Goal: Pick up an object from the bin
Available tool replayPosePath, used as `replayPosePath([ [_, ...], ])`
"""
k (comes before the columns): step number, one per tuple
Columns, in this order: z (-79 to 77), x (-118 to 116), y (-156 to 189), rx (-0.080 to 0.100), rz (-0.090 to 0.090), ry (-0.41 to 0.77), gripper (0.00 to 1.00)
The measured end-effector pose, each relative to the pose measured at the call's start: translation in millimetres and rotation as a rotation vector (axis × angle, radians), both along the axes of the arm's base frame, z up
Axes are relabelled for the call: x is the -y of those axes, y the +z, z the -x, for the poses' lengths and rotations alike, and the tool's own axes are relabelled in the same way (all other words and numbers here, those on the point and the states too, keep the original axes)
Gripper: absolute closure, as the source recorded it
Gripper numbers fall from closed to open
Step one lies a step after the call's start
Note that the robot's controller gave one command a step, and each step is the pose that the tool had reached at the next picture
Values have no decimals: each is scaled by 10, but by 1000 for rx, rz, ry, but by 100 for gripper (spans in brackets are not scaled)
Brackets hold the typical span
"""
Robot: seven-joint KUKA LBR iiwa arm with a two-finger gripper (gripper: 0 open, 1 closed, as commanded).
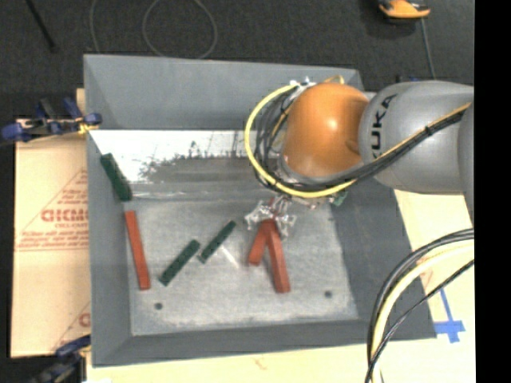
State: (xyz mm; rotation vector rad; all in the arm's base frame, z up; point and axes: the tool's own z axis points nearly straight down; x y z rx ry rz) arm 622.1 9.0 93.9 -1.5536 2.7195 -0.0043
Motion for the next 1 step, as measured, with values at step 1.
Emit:
replayPosePath([
  [1, -16, 2, 81, 0, -1, -6, 100],
])
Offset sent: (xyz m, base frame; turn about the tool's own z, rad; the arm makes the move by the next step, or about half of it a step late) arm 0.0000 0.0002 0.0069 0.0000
